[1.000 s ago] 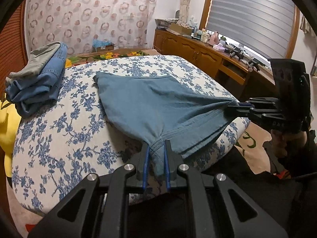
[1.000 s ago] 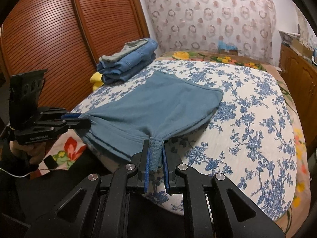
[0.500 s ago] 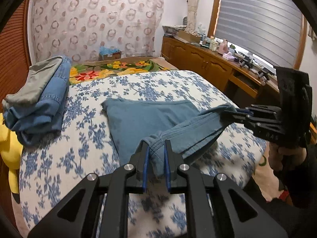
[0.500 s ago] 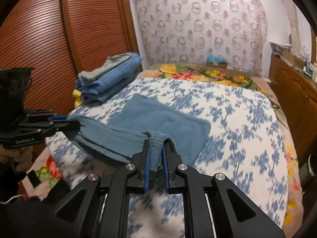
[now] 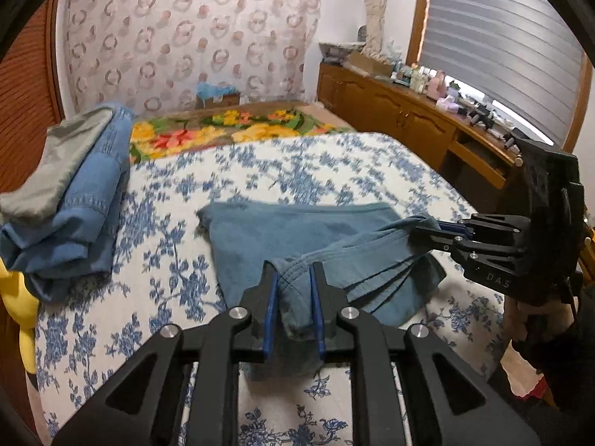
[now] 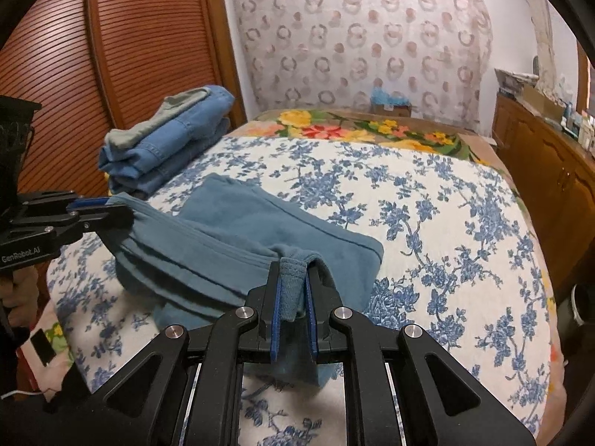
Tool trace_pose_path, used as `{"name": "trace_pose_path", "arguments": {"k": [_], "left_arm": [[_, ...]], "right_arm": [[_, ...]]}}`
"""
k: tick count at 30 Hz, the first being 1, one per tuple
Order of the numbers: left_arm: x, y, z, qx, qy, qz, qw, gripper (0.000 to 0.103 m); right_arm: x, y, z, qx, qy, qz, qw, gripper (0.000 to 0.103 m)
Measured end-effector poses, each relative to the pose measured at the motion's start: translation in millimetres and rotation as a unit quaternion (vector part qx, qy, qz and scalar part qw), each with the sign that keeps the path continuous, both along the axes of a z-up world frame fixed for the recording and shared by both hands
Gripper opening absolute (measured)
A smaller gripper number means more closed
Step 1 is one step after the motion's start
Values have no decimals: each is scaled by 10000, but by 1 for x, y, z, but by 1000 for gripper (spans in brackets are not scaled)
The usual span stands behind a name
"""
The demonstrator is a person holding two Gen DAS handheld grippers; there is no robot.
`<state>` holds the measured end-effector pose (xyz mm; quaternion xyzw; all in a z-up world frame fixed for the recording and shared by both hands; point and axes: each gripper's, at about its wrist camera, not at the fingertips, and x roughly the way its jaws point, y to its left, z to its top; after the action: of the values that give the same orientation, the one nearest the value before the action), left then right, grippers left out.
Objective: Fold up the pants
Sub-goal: 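Lower the held hem over the shorts body with both grippers, then open both grippers to release the folded shorts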
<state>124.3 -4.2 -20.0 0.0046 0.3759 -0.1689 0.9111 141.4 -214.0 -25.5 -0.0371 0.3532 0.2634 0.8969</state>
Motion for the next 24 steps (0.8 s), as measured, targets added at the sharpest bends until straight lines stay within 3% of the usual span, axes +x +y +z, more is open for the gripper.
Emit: {"name": "trace_pose_path", "arguments": {"k": [7,11,14,24], "left_arm": [[-9,7,1,82,-77,93,9999,41],[-17,14,6,37,-193,113,9997,44],[-22,16,1,138,-193,134,9996,44],[-26,26,-38,255,254,220,9991,44]], "right_arm": [[0,0,-6,54,13,-42,10000,13],[-2,1,0,106,-75,-15,9999,17],[-6,-3,8,107,-233,-75,9996,28],[-23,-18,0,-204,-167,16,9997,38]]}}
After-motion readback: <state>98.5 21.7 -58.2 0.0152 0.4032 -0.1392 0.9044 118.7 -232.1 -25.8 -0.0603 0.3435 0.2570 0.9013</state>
